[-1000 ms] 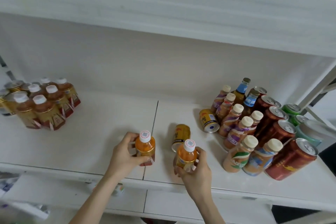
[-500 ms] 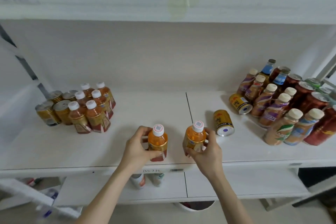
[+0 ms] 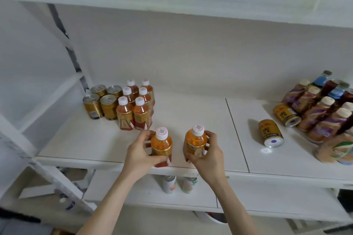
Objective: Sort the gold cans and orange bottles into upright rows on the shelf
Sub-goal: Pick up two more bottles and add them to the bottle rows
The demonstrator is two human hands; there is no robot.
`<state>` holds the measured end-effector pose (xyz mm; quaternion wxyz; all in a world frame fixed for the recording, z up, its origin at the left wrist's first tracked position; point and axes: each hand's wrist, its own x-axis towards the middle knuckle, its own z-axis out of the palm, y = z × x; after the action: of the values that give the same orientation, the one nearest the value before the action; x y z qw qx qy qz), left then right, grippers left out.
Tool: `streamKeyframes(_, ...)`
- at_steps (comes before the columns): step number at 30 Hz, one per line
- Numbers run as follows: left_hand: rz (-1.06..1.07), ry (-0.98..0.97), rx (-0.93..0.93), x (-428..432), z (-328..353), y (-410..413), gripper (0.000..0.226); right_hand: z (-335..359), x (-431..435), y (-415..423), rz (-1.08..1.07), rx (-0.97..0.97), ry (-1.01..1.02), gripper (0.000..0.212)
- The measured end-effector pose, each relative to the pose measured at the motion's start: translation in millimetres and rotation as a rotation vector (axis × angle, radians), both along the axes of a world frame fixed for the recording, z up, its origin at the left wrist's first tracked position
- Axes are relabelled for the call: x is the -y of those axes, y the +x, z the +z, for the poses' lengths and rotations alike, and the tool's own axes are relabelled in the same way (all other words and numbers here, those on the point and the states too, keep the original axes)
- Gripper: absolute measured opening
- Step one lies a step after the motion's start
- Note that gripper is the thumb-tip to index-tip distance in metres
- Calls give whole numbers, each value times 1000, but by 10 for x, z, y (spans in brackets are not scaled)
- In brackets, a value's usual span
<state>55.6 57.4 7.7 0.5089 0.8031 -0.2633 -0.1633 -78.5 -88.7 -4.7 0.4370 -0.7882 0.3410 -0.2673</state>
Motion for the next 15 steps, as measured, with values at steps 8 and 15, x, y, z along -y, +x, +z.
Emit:
streamKeyframes(8,-70,44,29,-858,77,736,70,-5,-859,734,-47,43,27,76)
streamKeyframes(15,-78,117,94,-1527,137,1378,71,-31,-1510,1391,-134,66,97,73)
